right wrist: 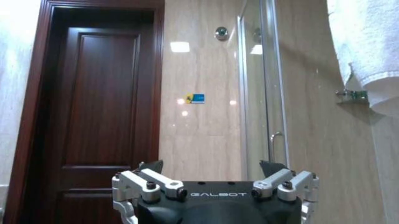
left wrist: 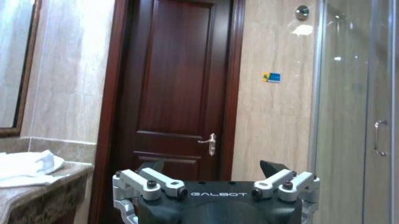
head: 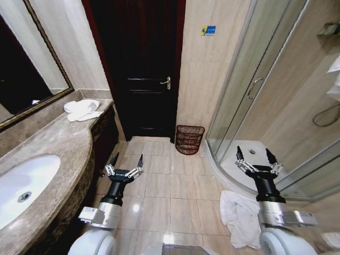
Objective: Discard the used towel into the hamper.
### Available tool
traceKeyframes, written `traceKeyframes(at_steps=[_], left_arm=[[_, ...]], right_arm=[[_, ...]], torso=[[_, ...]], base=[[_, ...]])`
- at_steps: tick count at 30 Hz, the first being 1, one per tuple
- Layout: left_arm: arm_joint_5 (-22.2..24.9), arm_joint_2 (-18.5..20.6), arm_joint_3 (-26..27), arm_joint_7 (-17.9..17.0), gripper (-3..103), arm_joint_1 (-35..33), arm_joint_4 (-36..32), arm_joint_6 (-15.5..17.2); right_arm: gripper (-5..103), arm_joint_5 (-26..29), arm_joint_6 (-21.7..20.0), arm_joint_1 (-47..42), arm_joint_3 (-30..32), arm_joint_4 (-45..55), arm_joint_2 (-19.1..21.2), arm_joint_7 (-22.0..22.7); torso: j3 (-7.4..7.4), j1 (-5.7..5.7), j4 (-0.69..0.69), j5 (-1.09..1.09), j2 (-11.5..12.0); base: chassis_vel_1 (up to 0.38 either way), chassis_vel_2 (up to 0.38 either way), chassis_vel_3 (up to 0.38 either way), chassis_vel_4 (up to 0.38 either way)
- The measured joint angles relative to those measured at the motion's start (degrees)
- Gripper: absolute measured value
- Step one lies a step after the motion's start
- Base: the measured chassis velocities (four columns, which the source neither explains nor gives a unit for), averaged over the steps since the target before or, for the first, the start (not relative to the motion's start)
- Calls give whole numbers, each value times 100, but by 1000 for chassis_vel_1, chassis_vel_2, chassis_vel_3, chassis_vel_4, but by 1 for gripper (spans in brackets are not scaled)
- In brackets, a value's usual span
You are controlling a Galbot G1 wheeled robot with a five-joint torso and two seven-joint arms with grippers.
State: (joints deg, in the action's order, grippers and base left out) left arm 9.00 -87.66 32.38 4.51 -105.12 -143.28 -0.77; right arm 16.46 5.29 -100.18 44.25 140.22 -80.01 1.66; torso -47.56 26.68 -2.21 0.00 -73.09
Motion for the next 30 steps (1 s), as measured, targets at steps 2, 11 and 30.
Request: traceKeyframes(at_steps=[2, 11, 30], left_arm=[[58, 4, 32, -25, 100, 5, 0, 13], [-7, -96, -2, -135, 100, -21, 0, -41], [-143, -204, -105, -331, 100, -88, 4, -162]], right_arm=[[100, 7, -33, 29, -26, -15, 40, -22], [100, 34, -82, 93, -54, -32, 117, -110], [100, 83, -256, 159, -110, 57, 54, -100]], torso=[[0, 0, 0, 0, 0], [0, 0, 0, 0, 0], [0, 0, 0, 0, 0]], base=[[0, 0, 0, 0], [0, 0, 0, 0], [0, 0, 0, 0]])
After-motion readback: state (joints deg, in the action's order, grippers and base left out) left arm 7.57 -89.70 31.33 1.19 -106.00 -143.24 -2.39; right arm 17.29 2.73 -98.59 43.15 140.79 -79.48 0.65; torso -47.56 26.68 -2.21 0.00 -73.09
